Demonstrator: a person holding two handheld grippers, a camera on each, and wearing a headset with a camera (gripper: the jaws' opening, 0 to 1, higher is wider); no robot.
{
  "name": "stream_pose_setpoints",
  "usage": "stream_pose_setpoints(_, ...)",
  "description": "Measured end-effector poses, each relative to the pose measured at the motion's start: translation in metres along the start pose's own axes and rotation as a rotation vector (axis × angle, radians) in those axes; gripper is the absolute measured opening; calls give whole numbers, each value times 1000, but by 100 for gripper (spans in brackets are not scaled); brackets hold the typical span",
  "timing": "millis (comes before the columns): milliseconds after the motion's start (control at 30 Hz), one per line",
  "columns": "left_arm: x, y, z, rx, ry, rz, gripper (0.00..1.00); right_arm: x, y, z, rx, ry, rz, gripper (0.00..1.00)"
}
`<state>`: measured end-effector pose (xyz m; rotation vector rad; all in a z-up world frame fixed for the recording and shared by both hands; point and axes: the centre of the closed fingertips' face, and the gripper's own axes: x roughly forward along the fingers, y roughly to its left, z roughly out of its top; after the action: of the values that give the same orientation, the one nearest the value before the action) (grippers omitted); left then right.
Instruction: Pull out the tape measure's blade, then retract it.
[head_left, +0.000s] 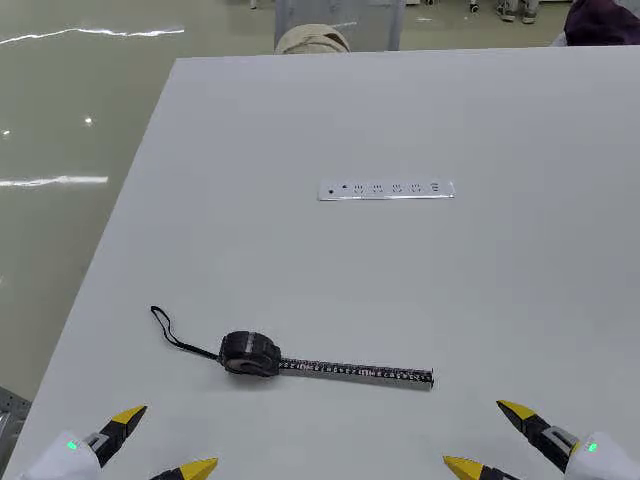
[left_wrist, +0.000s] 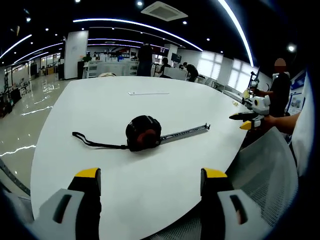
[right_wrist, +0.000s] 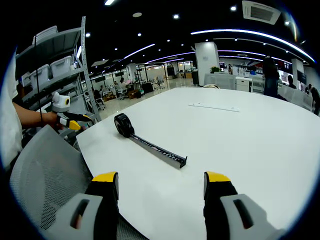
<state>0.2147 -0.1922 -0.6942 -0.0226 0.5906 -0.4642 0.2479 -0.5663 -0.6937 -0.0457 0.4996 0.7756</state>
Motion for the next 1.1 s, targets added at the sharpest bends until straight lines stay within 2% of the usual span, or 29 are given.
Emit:
stream_pose_setpoints(100,0,0,0,-26,-6,-3,81,0,2,-4,-11,10,-6,73)
stream_pose_setpoints(233,1,-1,-1,-9,4,-5,81,-3,4,-3,-1,-1,-13,74)
stream_pose_setpoints(667,2,-4,4,-7,-14,-10,81,-6,3,-7,10,2,-21,74)
stream_pose_setpoints(767,3,-6,2,5,-1,-17,81,-6,1,-7,19,-1,-26,74)
stream_pose_setpoints(1100,3,-4,5,-3,-7,-8,81,-7,2,-9,37,-9,-24,74)
